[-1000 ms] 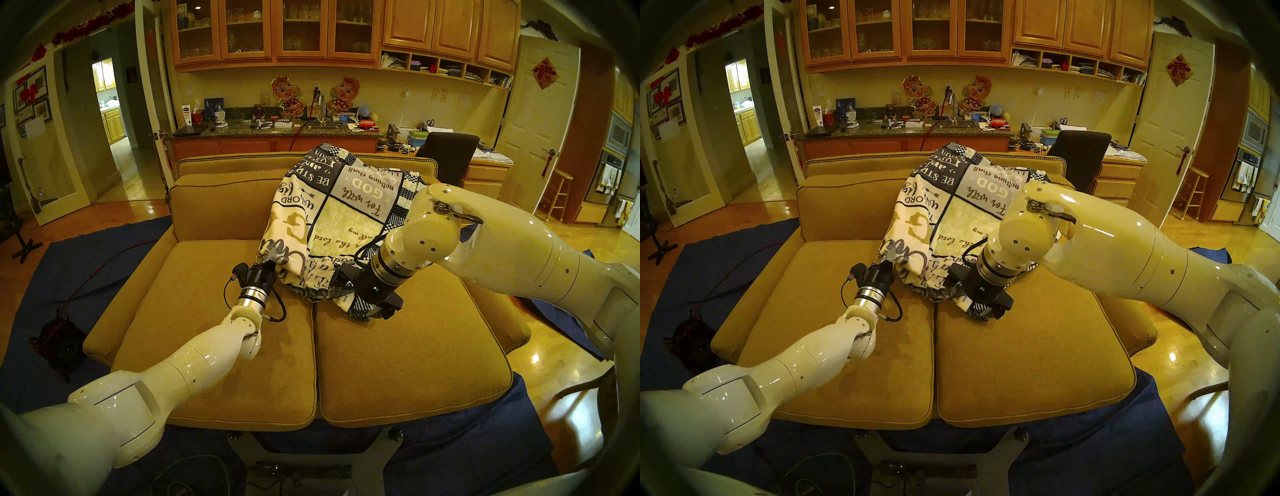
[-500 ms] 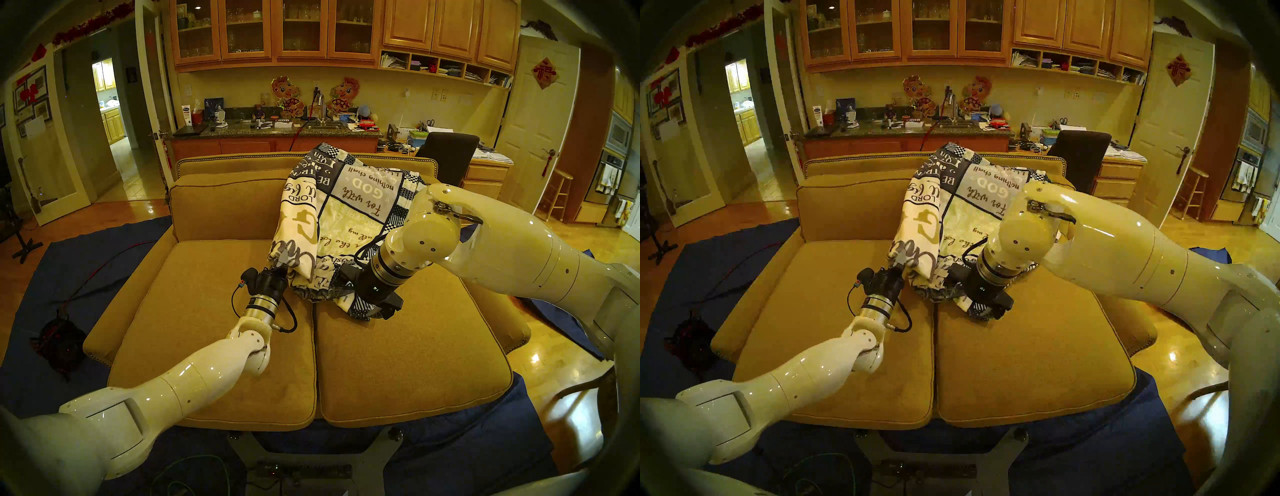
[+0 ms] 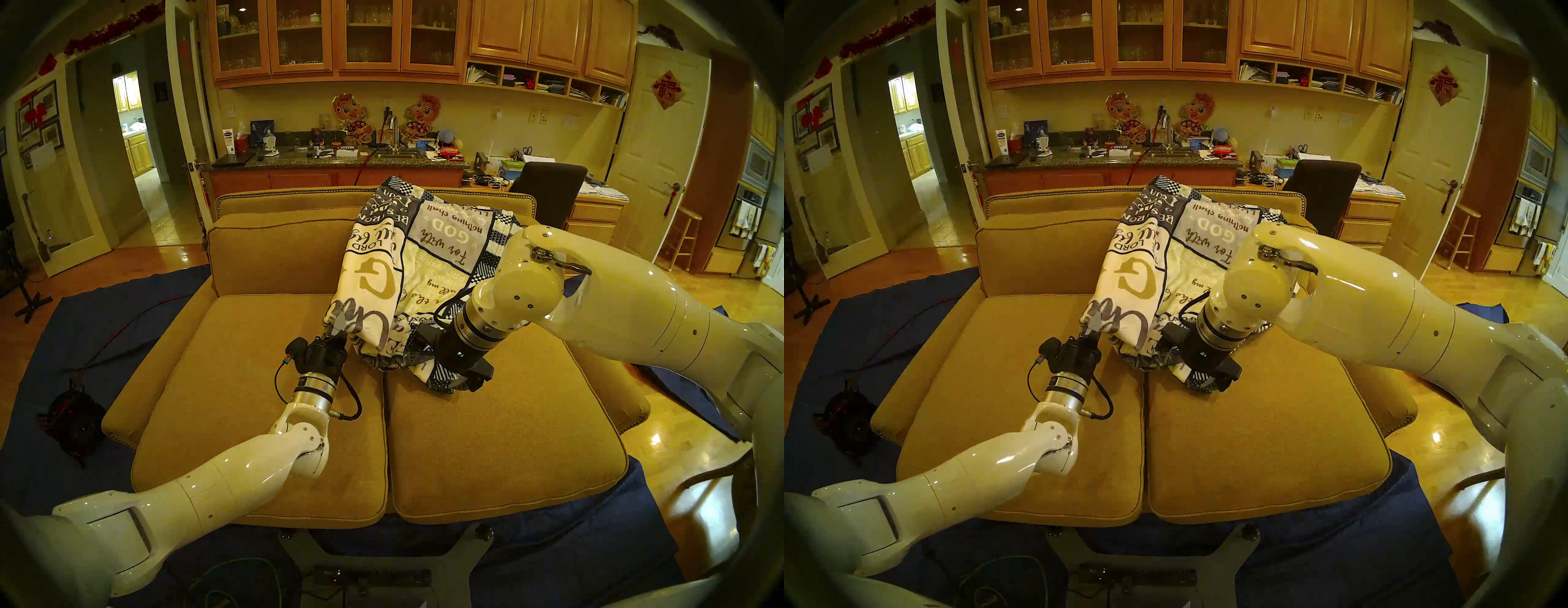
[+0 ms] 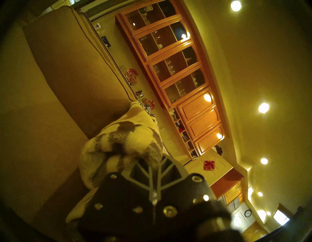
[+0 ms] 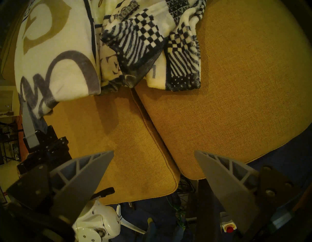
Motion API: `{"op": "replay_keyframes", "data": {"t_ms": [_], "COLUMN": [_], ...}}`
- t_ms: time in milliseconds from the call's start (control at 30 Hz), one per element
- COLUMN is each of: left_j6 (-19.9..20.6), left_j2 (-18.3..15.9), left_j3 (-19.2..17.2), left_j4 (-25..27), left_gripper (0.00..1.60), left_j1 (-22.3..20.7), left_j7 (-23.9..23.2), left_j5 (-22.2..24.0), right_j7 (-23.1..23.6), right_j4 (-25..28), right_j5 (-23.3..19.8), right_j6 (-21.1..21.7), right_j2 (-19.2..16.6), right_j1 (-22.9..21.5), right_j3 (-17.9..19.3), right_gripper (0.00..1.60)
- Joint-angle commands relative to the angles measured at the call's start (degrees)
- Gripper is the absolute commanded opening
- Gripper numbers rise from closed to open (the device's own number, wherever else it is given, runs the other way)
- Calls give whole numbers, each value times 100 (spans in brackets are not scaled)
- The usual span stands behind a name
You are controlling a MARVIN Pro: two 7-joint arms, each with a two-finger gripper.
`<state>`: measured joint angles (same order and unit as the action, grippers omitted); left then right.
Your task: Fold the blanket in half twice
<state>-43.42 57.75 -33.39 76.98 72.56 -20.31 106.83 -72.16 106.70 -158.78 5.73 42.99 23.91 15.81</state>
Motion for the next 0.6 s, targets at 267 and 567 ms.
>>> {"op": "replay_keyframes", "data": {"t_ms": [267, 567], "left_j6": [-198, -149], "left_j2": [-663, -1348], "left_j3": [518, 856], "left_j4": [1244, 1986], "left_gripper": [0, 0], "left_j1": [524, 829], "left_j7": [812, 1423], "left_j5": [-391, -581], "right_j7": [9, 8], "right_j4": [7, 5], "right_j5": [8, 7], "right_j6": [2, -2], "right_j2": [0, 1], "right_j1": [-53, -48], "right_j3": [44, 39], "right_gripper": [160, 160]}}
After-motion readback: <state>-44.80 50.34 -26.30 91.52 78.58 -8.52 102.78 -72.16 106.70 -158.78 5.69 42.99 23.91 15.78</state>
